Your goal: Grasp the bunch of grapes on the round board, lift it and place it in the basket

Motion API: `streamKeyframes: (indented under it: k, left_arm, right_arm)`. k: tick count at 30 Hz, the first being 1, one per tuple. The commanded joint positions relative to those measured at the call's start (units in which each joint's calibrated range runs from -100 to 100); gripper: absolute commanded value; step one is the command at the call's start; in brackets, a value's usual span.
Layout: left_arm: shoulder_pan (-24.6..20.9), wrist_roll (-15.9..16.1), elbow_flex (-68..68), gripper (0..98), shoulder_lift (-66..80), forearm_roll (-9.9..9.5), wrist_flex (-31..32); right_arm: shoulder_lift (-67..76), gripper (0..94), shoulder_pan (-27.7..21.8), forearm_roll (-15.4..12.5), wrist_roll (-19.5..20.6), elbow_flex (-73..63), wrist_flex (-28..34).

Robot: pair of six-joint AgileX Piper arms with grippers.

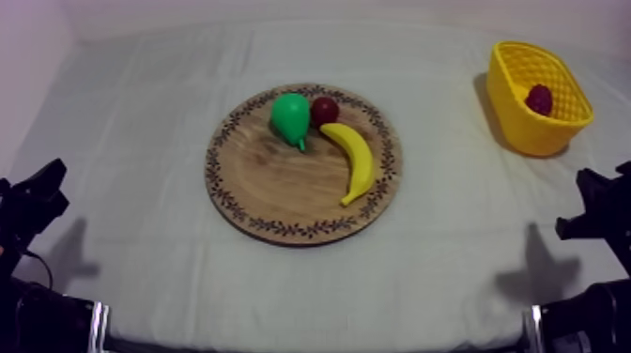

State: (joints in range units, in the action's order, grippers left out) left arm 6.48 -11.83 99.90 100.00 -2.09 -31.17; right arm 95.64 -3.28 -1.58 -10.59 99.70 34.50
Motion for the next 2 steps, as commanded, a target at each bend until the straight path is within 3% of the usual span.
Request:
streamKeyframes:
  k: [1, 2]
  left_arm:
    - [0.0, 0.0, 0.0, 0.1, 0.0, -0.04, 0.0]
    - [0.0, 0.0, 0.0, 0.1, 0.0, -0.04, 0.0]
  right_arm:
    - [0.0, 0.2, 0.0, 0.0, -0.5, 0.1, 0.0]
    - [0.0, 0.2, 0.0, 0.0, -0.5, 0.1, 0.0]
